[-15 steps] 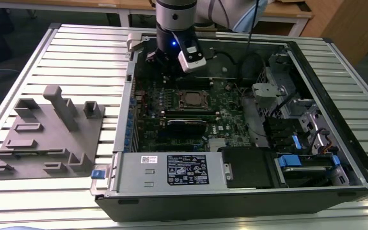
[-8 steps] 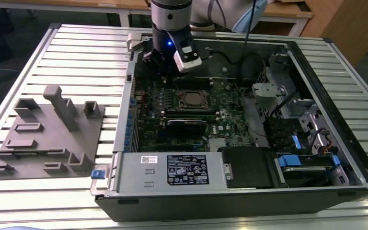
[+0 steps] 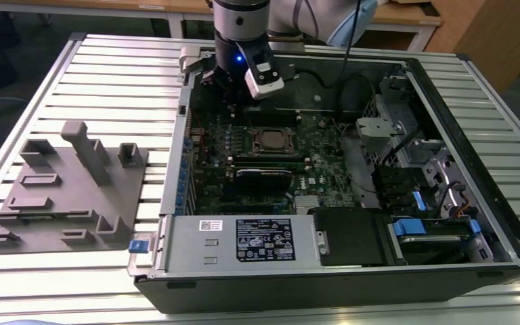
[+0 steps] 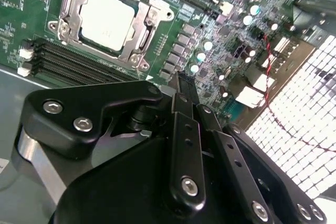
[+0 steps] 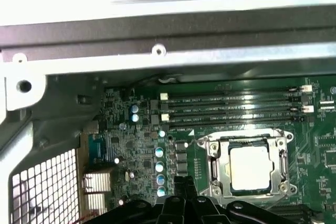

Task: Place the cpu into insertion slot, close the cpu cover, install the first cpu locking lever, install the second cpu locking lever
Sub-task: 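Install the first cpu locking lever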

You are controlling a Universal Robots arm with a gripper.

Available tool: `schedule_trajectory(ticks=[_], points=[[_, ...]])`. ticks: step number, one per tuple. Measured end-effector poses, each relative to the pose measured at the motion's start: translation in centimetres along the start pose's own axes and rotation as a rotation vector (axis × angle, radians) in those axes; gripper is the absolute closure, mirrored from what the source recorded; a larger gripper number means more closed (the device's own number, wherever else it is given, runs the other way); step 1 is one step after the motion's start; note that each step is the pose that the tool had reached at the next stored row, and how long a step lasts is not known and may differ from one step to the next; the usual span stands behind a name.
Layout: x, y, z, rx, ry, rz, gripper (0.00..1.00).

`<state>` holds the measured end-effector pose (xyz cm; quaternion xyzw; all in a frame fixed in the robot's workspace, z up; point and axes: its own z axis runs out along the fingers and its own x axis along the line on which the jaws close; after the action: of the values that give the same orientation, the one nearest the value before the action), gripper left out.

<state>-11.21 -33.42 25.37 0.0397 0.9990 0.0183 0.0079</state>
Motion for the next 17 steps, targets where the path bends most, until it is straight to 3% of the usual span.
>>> schedule_trajectory(ticks=[3, 6, 7, 16, 17], points=[[0.03, 0.17, 0.04, -0.0101, 0.0005, 0.000, 0.89], [0.04, 0.18, 0.05, -0.0447, 0.0032, 0.001, 0.89], [0.06, 0.17, 0.04, -0.0502, 0.0037, 0.001, 0.89], [0.40, 0.07, 0.10, -0.0529, 0.0028, 0.001, 0.89], [0.49, 0.07, -0.23, -0.0530, 0.0027, 0.001, 0.89]])
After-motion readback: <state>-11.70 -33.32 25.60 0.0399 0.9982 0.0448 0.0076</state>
